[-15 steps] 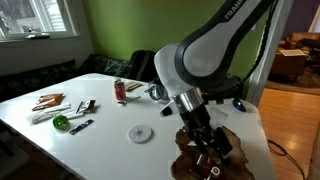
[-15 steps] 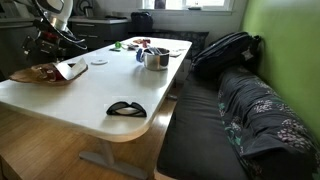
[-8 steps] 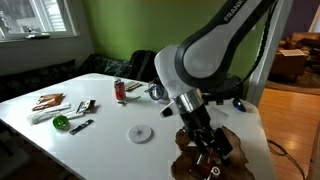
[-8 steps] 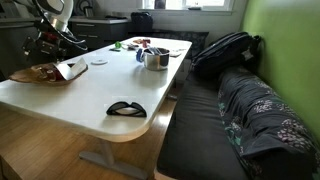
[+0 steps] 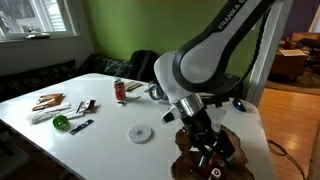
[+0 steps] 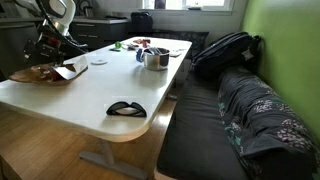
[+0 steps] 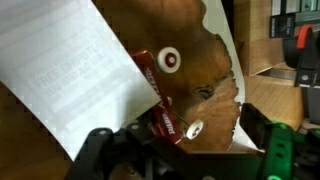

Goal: Remove the toy cart from the wooden plate and put it on the table

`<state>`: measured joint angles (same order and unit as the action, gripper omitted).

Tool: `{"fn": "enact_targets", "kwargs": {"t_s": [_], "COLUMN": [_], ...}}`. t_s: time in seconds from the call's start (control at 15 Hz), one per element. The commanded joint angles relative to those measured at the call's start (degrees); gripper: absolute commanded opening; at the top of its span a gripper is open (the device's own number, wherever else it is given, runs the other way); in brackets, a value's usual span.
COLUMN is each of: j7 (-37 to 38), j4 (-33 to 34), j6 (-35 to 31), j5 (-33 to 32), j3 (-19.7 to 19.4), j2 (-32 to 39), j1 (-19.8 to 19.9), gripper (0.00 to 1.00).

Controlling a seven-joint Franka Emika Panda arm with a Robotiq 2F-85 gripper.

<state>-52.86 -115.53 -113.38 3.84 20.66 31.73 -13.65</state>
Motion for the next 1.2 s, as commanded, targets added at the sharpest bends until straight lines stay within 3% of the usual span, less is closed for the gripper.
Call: {"fn": "enact_targets", "kwargs": {"t_s": [0.0, 0.47, 0.53, 0.8, 1.13], "j7": [-1.1, -0.7, -0.6, -2.8, -11.6], "j4": [2.9, 5.5, 5.6, 4.4, 0.5], "j6": [5.3, 8.9, 8.9, 6.8, 2.9], "j5": [0.0, 0.0, 0.1, 3.9, 17.8], "j3": [0.0, -0.1, -0.1, 1.7, 4.8], "j2": [2.9, 4.7, 4.7, 2.0, -6.8], "j1": [0.4, 0.3, 0.3, 2.2, 6.9], "gripper": [0.58, 0.05, 0.0, 0.01, 0.02]}}
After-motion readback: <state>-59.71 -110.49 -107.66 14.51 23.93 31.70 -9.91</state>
